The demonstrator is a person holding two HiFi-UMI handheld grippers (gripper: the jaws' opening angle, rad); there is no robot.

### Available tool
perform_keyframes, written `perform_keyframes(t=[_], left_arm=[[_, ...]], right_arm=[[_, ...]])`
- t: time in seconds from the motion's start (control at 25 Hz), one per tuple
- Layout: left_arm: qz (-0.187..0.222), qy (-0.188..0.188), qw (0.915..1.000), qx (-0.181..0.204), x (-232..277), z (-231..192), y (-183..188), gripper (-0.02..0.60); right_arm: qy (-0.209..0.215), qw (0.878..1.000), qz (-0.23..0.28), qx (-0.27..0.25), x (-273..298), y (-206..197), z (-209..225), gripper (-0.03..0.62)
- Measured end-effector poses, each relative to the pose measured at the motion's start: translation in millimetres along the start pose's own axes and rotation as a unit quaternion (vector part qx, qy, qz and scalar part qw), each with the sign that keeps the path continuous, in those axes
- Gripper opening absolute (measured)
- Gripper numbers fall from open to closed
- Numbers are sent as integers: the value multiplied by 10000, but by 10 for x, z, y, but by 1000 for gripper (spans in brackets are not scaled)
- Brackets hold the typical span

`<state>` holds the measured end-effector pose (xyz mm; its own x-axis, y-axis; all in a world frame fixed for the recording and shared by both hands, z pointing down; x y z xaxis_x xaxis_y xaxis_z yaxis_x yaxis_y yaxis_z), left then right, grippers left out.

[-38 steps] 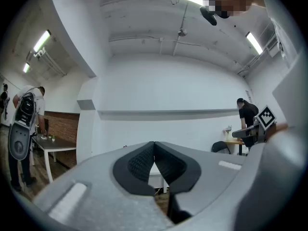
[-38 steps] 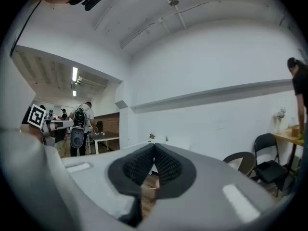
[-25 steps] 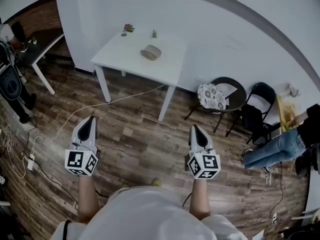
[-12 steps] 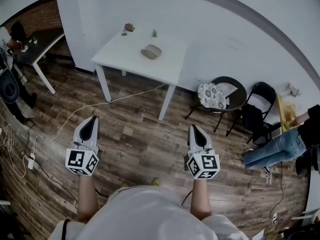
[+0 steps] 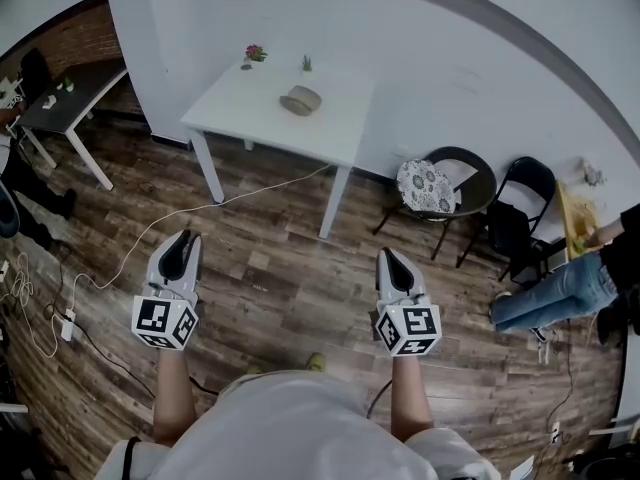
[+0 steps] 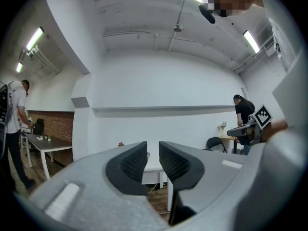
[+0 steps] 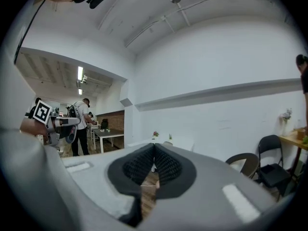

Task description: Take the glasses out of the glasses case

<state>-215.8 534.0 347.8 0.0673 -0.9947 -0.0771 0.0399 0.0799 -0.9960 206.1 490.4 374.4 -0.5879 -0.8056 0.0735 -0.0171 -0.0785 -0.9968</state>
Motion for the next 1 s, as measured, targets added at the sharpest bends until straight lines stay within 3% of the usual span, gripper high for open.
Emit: perform_keyframes(t=[0.48, 1.0], left_arm=[[-70, 34, 9999, 108, 171, 284, 23, 73], [-89, 154, 9995, 275, 410, 887, 48, 74]], right_arm=[[165, 9998, 47, 31, 18, 16, 330, 3], [342, 9992, 127, 165, -98, -88, 911, 3]])
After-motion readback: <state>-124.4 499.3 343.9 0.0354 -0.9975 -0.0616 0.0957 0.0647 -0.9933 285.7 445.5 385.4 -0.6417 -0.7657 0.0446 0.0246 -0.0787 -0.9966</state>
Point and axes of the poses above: the fingertips, and each gripper's own axes: x forward along the fingers, z to its right, y out of its top, the point moved 10 cm from there along -x, backward along the fingers, and after that the axes turned 11 degrees about y, right-handed, at the moved point
